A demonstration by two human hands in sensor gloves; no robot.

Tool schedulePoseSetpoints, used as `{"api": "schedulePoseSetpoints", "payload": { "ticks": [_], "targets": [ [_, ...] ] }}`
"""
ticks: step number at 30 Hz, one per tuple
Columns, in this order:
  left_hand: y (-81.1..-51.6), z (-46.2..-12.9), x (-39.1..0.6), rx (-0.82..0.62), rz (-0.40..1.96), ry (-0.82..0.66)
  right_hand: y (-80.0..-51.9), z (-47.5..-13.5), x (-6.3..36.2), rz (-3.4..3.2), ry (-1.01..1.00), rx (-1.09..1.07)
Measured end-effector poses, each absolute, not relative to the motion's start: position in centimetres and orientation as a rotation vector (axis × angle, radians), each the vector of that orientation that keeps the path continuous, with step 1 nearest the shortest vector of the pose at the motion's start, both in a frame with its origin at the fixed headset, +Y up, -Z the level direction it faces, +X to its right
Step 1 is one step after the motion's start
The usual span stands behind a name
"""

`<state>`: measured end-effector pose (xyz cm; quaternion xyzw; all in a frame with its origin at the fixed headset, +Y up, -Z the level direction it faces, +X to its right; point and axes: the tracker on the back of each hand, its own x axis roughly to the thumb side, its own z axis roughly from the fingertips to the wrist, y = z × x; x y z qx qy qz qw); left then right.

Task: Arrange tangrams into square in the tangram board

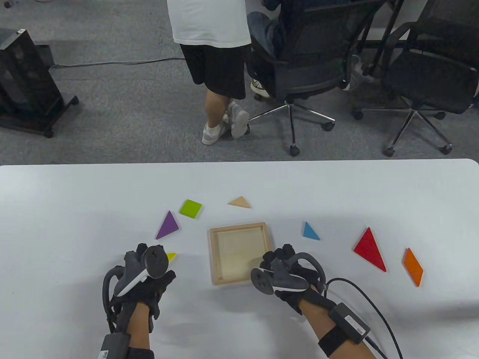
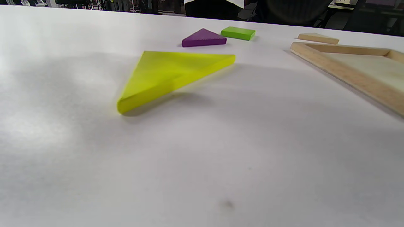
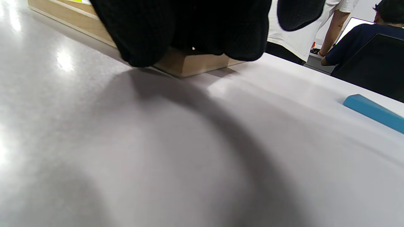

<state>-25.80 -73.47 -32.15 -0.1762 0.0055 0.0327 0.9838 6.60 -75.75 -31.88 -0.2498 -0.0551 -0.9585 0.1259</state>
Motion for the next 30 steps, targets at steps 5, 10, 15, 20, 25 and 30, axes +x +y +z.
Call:
{"api": "schedulePoseSetpoints", "payload": {
  "ticks": [5, 10, 15, 20, 25, 30],
  "targets": [
    [-72.9, -32.3, -25.6, -0.333, 0.056, 0.007, -75.4, -32.1, 6.7, -2.813, -0.197, -0.726],
    [-71.7, -32.7, -25.1, -0.294, 0.042, 0.008, -74.5, -32.2, 6.9, -2.853, -0.219, -0.727],
    [-70.4, -33.2, -25.1, -0.244, 0.041, 0.036, -73.5, -32.2, 7.2, -2.888, -0.2, -0.729],
    [-70.8, -34.3, -25.7, -0.285, 0.008, 0.078, -73.2, -32.4, 7.5, -2.914, -0.189, -0.72],
    [-72.5, -35.5, -26.7, -0.364, -0.052, 0.126, -73.1, -32.5, 7.7, -2.923, -0.187, -0.717],
    [-74.3, -36.3, -27.5, -0.452, -0.087, 0.152, -73.0, -32.6, 8.0, -2.937, -0.198, -0.702]
  ]
}}
